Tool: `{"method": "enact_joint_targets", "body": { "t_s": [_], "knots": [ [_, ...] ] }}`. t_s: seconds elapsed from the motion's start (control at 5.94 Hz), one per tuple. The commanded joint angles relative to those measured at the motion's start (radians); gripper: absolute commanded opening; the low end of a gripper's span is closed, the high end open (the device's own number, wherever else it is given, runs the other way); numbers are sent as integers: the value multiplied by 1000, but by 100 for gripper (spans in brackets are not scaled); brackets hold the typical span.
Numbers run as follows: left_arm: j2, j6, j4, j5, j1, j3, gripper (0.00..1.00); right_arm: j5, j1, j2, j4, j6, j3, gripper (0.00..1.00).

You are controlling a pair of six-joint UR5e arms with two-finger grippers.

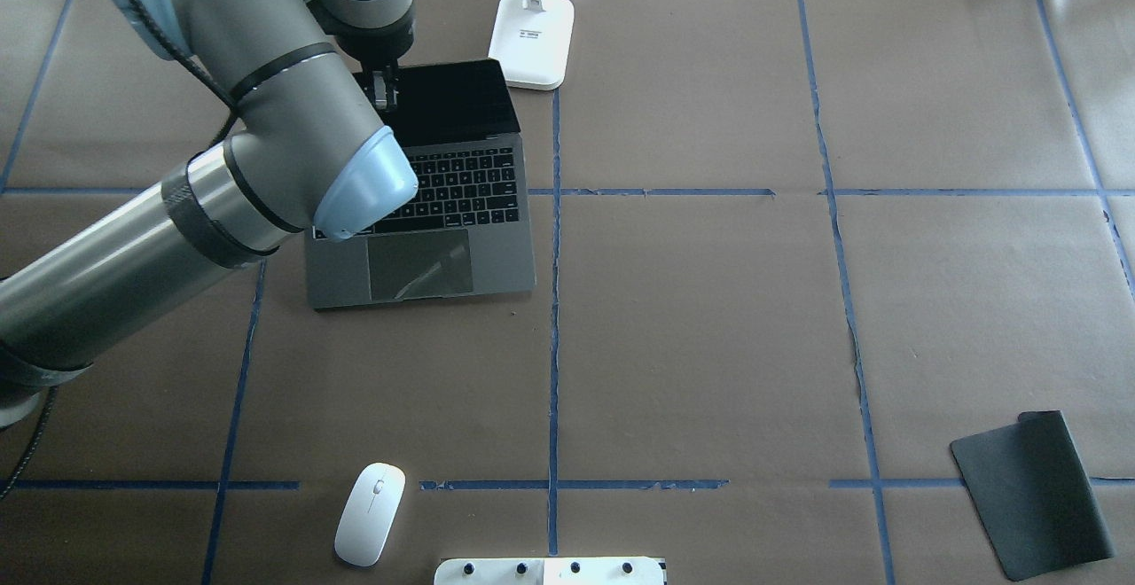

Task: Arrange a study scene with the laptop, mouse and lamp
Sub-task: 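Drag the laptop with the left gripper toward the table center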

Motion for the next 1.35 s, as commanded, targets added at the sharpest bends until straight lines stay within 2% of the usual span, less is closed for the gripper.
{"method": "enact_joint_targets", "body": {
  "t_s": [0.0, 0.5, 0.84, 1.18],
  "knots": [
    [-77, -92, -64, 1, 58, 92, 0, 1, 0, 0, 1, 0, 1, 100],
    [-119, -168, -107, 4, 122, 119, 0, 2, 0, 0, 1, 0, 1, 100],
    [-200, -199, -127, 4, 124, 236, 0, 2, 2, -1, 0, -2, 0, 100],
    [-195, -199, -131, 17, 121, 243, 0, 1, 2, -4, 0, -2, -2, 100]
  ]
}}
